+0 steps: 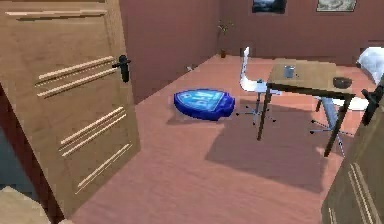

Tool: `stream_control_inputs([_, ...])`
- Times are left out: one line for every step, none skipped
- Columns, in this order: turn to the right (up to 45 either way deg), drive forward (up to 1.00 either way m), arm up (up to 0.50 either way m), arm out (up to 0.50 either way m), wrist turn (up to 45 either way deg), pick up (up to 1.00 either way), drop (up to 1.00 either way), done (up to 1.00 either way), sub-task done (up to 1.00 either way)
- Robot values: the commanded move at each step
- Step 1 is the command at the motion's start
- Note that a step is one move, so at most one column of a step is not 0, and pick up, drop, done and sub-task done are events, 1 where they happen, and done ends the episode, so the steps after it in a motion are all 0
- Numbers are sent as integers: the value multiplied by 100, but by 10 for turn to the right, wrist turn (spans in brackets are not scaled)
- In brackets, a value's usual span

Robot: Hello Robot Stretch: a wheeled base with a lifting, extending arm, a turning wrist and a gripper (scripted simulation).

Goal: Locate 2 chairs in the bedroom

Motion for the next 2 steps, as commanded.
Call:
stream_control_inputs([0, 20, 0, 0, 0, 0, 0, 0, 0])
stream_control_inputs([240, 0, 0, 0, 0, 0, 0, 0, 0])
